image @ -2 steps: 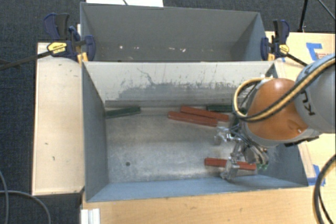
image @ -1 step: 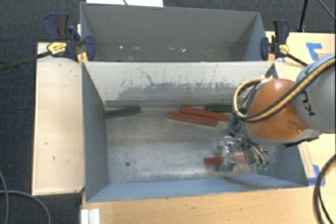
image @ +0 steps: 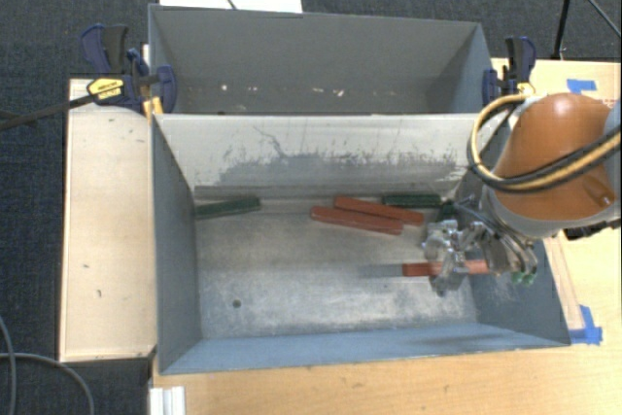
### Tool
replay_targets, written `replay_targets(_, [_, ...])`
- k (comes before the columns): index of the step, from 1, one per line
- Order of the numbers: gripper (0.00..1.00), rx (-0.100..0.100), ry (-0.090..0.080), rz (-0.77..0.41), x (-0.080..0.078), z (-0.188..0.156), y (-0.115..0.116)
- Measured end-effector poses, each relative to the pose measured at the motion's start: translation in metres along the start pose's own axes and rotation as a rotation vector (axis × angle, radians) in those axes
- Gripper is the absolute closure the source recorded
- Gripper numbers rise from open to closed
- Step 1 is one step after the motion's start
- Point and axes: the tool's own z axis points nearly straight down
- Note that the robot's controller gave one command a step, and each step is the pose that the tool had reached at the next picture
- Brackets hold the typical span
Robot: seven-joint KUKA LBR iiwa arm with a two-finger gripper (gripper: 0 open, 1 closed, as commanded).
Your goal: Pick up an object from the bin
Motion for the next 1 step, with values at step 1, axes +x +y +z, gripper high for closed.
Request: replay_targets(1, [1.00,0.000,0.004,-0.001,-0.0012,-0.0117,-0.0003])
